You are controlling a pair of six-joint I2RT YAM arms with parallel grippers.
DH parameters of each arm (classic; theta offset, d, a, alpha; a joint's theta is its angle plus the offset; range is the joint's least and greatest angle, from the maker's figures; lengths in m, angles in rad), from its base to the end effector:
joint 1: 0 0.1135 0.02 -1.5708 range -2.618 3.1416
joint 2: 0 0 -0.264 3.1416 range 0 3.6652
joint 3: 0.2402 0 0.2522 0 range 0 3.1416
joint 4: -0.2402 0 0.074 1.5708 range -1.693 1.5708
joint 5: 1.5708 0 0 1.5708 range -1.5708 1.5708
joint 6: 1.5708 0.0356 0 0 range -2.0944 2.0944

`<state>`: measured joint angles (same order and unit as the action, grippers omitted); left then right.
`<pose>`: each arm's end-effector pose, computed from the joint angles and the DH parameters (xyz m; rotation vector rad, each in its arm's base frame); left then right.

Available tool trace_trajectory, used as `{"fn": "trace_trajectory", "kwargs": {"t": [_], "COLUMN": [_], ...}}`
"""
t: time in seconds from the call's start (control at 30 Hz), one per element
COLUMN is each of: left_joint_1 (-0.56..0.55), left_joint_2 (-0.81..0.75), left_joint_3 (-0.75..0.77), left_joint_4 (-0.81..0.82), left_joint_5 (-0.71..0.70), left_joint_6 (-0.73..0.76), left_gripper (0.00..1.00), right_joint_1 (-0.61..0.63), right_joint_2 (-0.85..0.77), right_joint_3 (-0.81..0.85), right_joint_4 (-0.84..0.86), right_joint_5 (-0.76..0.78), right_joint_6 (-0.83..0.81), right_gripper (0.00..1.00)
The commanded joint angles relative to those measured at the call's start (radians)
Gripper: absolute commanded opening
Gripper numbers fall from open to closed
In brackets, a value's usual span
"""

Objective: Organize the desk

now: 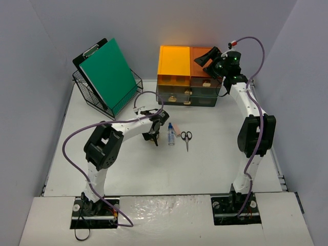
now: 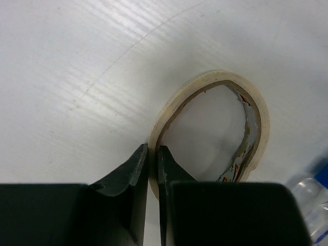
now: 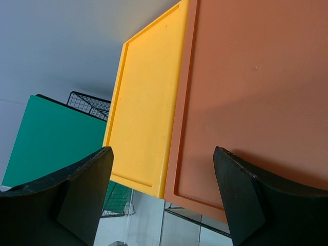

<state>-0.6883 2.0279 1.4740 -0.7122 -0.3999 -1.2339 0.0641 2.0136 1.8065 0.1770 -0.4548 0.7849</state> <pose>0.3243 -0.2488 0.1707 -0.7912 2.5230 -0.0260 0.4891 0.0471 0.3572 0.2357 1.6786 1.0097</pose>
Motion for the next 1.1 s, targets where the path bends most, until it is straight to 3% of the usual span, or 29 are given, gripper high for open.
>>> {"fn": "trace_trajectory", "kwargs": {"t": [0.0, 0.2, 0.37, 0.5, 0.7, 0.77, 0.9, 1.07], "left_joint_1": [-0.027, -0.058, -0.054, -0.044, 0.036, 0.049, 0.057, 0.079], "left_joint_2": [-0.178, -0.516, -0.659, -0.59, -0.343, -0.221, 0.031, 0.147], "left_joint_3": [-0.059, -0.16, -0.006, 0.172, 0.461, 0.588, 0.985, 1.138], "left_joint_4": [-0.075, -0.17, -0.183, -0.124, -0.007, -0.064, -0.185, -0.15], "left_joint_5": [-0.066, -0.101, -0.098, -0.046, 0.249, 0.3, 0.358, 0.395], "left_joint_6": [-0.006, -0.022, 0.104, 0.219, 0.371, 0.399, 0.444, 0.471], "left_gripper": [0.0, 0.0, 0.0, 0.0, 0.0, 0.0, 0.0, 0.0], "right_joint_1": [-0.015, -0.015, -0.013, -0.011, -0.003, -0.003, 0.001, 0.003], "right_joint_2": [-0.028, -0.026, -0.024, -0.027, -0.033, -0.037, -0.044, -0.054], "right_joint_3": [-0.036, -0.036, -0.032, -0.035, -0.027, -0.027, -0.037, -0.055], "right_joint_4": [-0.077, -0.077, -0.077, -0.077, -0.079, -0.083, -0.085, -0.087], "right_joint_5": [-0.012, -0.014, -0.013, -0.013, -0.011, -0.011, -0.012, -0.016], "right_joint_6": [-0.002, -0.001, -0.002, 0.002, 0.011, 0.013, 0.011, 0.008], "right_gripper": [0.76, 0.76, 0.76, 0.76, 0.76, 0.76, 0.76, 0.76]}}
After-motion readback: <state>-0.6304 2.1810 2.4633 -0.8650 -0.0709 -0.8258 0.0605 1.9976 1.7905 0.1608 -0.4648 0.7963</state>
